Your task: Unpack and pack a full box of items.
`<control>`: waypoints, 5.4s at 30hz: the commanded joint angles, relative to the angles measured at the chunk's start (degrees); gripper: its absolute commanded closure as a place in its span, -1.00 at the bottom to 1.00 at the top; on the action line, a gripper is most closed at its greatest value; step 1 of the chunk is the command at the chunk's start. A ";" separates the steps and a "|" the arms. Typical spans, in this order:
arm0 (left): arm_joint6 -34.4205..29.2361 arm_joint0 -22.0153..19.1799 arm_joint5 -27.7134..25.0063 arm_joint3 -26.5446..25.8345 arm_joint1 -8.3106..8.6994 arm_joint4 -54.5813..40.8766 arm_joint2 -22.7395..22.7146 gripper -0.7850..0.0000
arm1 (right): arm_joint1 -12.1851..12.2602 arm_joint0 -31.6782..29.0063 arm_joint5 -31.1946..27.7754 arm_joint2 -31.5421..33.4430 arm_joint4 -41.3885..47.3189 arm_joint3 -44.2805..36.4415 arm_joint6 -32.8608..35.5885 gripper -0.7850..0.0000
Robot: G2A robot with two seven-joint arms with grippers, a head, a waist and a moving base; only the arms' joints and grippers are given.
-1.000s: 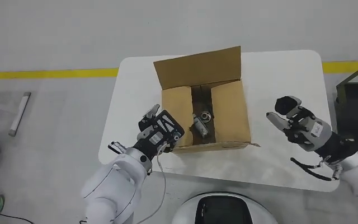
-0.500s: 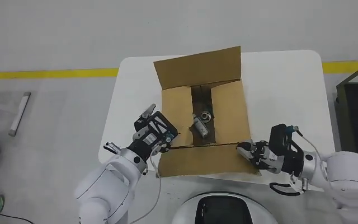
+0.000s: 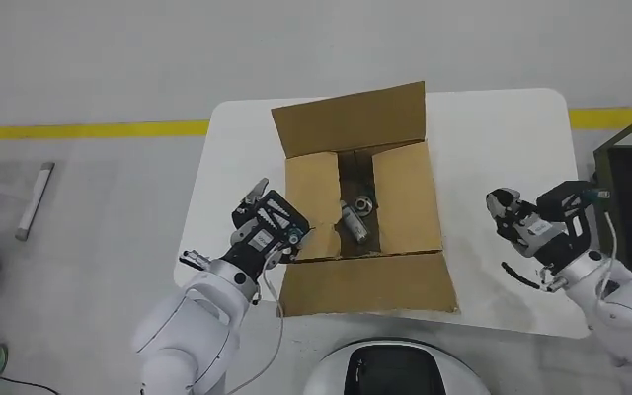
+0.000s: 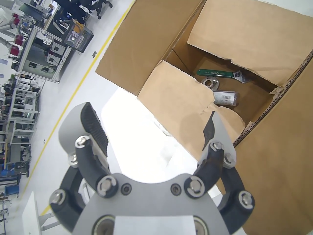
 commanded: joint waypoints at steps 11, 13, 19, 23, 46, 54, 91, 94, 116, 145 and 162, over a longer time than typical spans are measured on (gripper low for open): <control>-0.69 0.46 0.74 0.01 0.67 0.46 1.14 -1.00 | -0.29 4.23 -8.39 -11.92 -4.80 1.78 2.16 1.00; -0.96 0.40 0.90 0.42 0.75 0.33 1.55 -1.00 | -0.18 2.77 -6.85 -9.44 -5.21 0.80 0.94 1.00; -1.82 -1.27 2.57 4.30 0.64 0.74 6.47 -1.00 | 0.06 -5.62 -1.41 3.68 -5.73 -3.61 -4.85 1.00; -2.33 -3.46 3.66 8.59 0.40 4.12 11.77 -1.00 | -0.08 -11.05 -0.88 10.96 -4.47 -6.28 -7.34 1.00; -0.45 -5.73 17.49 17.34 -0.45 19.18 16.62 1.00 | -1.15 -16.40 -3.03 12.20 -7.74 -11.14 -11.69 1.00; -2.69 -6.05 17.11 12.07 -0.74 14.00 14.18 -1.00 | -0.98 -10.56 -4.56 9.36 -5.54 -12.16 -7.75 1.00; 4.22 -15.83 15.24 31.08 1.43 21.37 -5.81 -1.00 | -1.83 22.00 1.44 -20.30 -2.11 4.85 14.53 1.00; 4.47 -15.50 14.91 29.75 1.50 21.53 -5.57 -1.00 | -1.80 21.64 1.12 -18.88 -0.96 2.85 12.42 1.00; -11.64 -14.78 14.75 7.91 0.08 -21.27 2.65 -1.00 | -0.97 -5.65 -1.37 9.66 4.14 -3.69 -0.54 1.00; -14.87 -14.64 32.18 18.90 -1.02 -54.99 12.98 -1.00 | -1.90 -11.98 -1.37 8.40 -3.37 -6.25 -5.37 1.00; -11.36 -23.59 38.50 37.52 -2.40 -60.68 21.40 -1.00 | -2.15 -9.92 -1.64 4.42 -6.17 -5.03 -4.51 1.00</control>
